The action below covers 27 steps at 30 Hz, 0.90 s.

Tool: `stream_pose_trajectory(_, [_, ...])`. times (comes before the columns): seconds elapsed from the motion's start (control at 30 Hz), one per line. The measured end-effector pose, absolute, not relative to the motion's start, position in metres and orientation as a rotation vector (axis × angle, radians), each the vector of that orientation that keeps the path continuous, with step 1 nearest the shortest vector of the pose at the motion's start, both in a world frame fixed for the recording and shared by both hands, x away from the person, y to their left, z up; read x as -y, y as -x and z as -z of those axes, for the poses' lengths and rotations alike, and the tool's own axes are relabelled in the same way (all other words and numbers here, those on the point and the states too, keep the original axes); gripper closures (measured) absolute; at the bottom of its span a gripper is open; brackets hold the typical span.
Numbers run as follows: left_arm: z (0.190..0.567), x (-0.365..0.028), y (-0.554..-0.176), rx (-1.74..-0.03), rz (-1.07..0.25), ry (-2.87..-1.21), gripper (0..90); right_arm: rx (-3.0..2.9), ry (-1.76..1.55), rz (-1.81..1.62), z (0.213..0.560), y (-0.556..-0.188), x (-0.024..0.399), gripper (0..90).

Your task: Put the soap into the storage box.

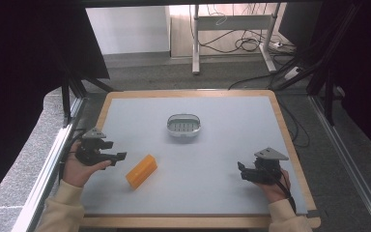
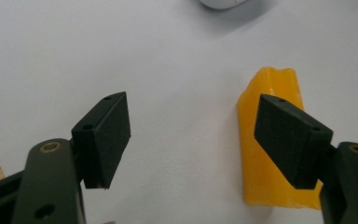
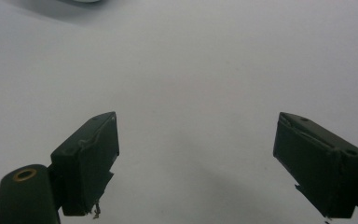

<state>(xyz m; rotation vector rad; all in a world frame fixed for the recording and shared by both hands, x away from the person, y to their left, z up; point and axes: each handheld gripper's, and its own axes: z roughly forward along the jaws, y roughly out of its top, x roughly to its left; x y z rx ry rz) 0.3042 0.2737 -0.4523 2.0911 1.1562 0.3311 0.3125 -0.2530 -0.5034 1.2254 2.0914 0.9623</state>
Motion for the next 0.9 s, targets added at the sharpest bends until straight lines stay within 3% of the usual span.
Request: stream_pose_trajectory(0.9, [0.442, -0.245, -0.291, -1.048, -0.304, -2.149, 26.1, -2.100, -1.216, -0.953, 0.504, -0.312, 0.253, 14.8])
